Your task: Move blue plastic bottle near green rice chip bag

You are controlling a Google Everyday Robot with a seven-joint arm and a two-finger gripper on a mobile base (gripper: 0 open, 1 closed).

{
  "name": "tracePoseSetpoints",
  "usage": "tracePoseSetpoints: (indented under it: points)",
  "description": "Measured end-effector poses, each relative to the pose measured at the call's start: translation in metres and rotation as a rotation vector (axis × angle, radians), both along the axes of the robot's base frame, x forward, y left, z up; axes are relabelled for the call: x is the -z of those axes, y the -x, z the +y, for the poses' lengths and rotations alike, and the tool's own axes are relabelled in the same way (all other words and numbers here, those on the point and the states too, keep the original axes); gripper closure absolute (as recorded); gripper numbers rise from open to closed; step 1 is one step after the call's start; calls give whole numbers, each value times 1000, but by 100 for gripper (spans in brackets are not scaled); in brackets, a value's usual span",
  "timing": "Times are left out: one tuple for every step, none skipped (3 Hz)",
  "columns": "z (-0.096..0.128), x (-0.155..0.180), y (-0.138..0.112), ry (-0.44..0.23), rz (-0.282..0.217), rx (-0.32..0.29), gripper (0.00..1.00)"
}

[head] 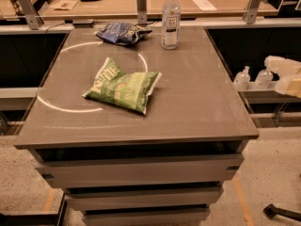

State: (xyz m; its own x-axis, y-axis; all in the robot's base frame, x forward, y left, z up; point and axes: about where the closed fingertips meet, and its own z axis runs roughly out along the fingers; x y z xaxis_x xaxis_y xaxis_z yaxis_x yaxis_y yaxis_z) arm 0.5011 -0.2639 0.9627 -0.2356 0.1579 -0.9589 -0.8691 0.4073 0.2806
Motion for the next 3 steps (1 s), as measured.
tracePoseSetpoints:
  points:
    - [1,0,2,0,-2,-10,0]
    - [14,4,-27,49,-17,38,0]
    - [29,20,-81,108,-8,118,0]
